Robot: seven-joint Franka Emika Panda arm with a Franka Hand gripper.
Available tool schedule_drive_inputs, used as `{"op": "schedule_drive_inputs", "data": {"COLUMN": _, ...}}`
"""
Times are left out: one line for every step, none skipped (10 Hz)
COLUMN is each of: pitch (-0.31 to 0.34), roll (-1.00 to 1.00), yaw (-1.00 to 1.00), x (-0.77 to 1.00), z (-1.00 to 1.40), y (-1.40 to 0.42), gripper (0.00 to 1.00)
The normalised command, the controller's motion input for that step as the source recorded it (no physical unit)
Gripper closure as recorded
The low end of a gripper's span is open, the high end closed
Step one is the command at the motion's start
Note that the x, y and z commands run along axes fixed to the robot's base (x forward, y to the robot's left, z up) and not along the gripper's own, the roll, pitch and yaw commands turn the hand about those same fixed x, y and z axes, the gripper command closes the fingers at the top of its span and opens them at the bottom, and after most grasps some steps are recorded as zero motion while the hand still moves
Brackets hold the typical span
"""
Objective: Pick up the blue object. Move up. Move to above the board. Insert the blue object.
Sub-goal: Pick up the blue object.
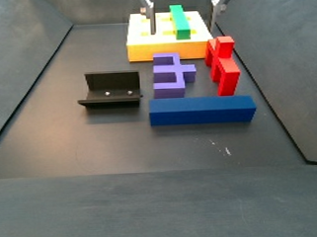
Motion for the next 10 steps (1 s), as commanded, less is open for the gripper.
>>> {"op": "schedule_drive_inputs", "data": {"pitch": 0.023, "roll": -0.05, "yaw": -0.85, "x": 0.05, "z": -0.19, "y": 0.11, "gripper": 0.0}}
{"op": "schedule_drive_inputs", "data": {"pitch": 0.0, "roll": -0.12, "yaw": -0.96, "x": 0.01, "z": -0.16, "y": 0.0, "gripper": 0.0}}
{"op": "schedule_drive_inputs", "data": {"pitch": 0.0, "roll": -0.12, "yaw": -0.95, "x": 0.0, "z": -0.2, "y": 0.0, "gripper": 0.0}}
{"op": "schedule_drive_inputs", "data": {"pitch": 0.0, "roll": -0.12, "yaw": -0.97, "x": 0.0, "z": -0.19, "y": 0.0, "gripper": 0.0}}
{"op": "schedule_drive_inputs", "data": {"pitch": 0.0, "roll": -0.1, "yaw": -1.0, "x": 0.0, "z": -0.17, "y": 0.0, "gripper": 0.0}}
{"op": "schedule_drive_inputs", "data": {"pitch": 0.0, "roll": -0.11, "yaw": -1.0, "x": 0.0, "z": -0.18, "y": 0.0, "gripper": 0.0}}
{"op": "schedule_drive_inputs", "data": {"pitch": 0.0, "roll": -0.11, "yaw": -0.99, "x": 0.0, "z": -0.19, "y": 0.0, "gripper": 0.0}}
{"op": "schedule_drive_inputs", "data": {"pitch": 0.0, "roll": -0.1, "yaw": -1.0, "x": 0.0, "z": -0.18, "y": 0.0, "gripper": 0.0}}
{"op": "schedule_drive_inputs", "data": {"pitch": 0.0, "roll": -0.09, "yaw": -1.0, "x": 0.0, "z": -0.17, "y": 0.0, "gripper": 0.0}}
{"op": "schedule_drive_inputs", "data": {"pitch": 0.0, "roll": -0.08, "yaw": -1.0, "x": 0.0, "z": -0.19, "y": 0.0, "gripper": 0.0}}
